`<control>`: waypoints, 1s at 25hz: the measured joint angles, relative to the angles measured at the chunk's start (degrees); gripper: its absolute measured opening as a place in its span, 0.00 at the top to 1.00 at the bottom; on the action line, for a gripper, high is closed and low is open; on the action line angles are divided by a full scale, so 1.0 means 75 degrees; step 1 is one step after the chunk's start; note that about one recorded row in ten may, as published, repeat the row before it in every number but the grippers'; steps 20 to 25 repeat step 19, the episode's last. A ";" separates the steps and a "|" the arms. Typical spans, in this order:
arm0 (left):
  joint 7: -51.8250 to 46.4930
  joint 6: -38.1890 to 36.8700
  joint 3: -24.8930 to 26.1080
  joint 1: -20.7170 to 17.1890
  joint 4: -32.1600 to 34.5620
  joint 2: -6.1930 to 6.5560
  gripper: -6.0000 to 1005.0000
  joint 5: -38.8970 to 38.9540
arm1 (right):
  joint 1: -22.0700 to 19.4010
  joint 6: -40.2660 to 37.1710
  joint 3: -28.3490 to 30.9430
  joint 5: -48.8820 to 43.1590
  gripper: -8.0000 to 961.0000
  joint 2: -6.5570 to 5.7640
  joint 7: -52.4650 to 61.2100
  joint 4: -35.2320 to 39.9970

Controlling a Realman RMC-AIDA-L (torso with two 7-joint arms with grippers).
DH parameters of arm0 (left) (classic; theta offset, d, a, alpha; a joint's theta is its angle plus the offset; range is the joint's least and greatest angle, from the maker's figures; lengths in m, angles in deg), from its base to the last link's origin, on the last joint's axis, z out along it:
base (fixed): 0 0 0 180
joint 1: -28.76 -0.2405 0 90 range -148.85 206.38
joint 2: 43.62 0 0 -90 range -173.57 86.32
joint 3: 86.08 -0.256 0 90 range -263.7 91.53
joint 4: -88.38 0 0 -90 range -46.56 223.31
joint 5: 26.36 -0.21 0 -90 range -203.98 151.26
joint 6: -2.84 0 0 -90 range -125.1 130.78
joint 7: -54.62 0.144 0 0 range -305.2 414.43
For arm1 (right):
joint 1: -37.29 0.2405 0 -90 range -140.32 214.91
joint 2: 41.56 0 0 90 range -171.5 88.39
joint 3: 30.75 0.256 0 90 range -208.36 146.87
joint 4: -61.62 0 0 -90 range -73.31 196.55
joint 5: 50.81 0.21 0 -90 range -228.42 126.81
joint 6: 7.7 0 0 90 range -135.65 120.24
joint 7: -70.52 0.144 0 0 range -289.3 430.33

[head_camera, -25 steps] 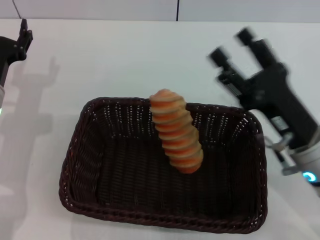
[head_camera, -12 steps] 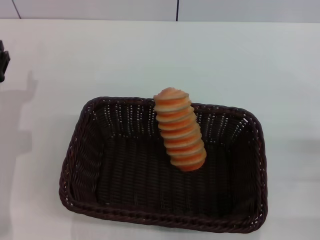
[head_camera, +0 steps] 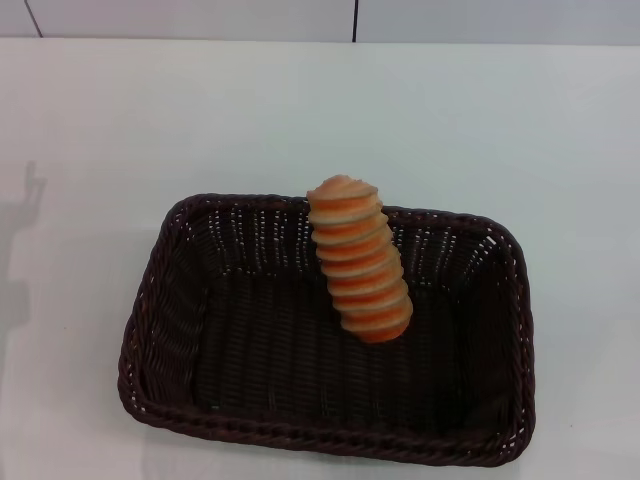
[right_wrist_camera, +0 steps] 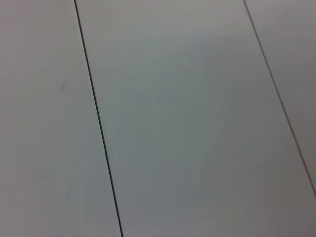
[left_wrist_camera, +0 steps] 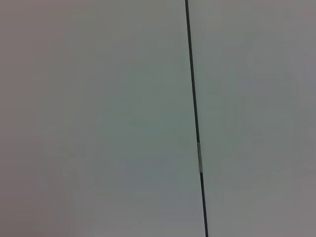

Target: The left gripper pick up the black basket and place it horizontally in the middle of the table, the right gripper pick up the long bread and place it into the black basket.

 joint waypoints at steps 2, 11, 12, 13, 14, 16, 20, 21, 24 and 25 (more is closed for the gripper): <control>-0.0012 -0.0014 0.0000 -0.0019 -0.0002 -0.0003 0.20 0.0003 | 0.0025 -0.0007 -0.0018 0.0002 0.13 0.0000 0.0000 -0.0018; -0.0516 -0.0146 0.0011 0.0000 0.0242 0.0001 0.20 0.0079 | 0.0199 0.0162 -0.0065 0.0009 0.13 -0.0001 -0.0017 0.0033; -0.0516 -0.0146 0.0011 0.0000 0.0242 0.0001 0.20 0.0079 | 0.0245 0.0216 -0.0052 0.0009 0.13 -0.0007 -0.0025 0.0065; -0.0514 -0.0138 -0.0024 0.0142 0.0441 -0.0005 0.20 0.0078 | 0.0245 0.0216 -0.0052 0.0009 0.13 -0.0007 -0.0025 0.0065; -0.0514 -0.0138 -0.0024 0.0142 0.0441 -0.0005 0.20 0.0078 | 0.0257 0.0216 -0.0021 0.0009 0.13 -0.0010 -0.0029 0.0088; -0.0514 -0.0136 -0.0052 0.0155 0.0491 -0.0007 0.20 0.0077 | 0.0254 0.0179 -0.0010 0.0009 0.13 -0.0010 -0.0030 0.0088; -0.0514 -0.0136 -0.0052 0.0155 0.0491 -0.0007 0.20 0.0077 | 0.0228 0.0070 0.0003 0.0009 0.13 -0.0009 -0.0033 0.0091; -0.0514 -0.0136 -0.0052 0.0155 0.0491 -0.0007 0.20 0.0077 | 0.0228 0.0070 0.0003 0.0009 0.13 -0.0009 -0.0033 0.0091; -0.0514 -0.0136 -0.0052 0.0155 0.0491 -0.0007 0.20 0.0077 | 0.0228 0.0070 0.0003 0.0009 0.13 -0.0009 -0.0033 0.0091; -0.0514 -0.0136 -0.0052 0.0155 0.0491 -0.0007 0.20 0.0077 | 0.0228 0.0070 0.0003 0.0009 0.13 -0.0009 -0.0033 0.0091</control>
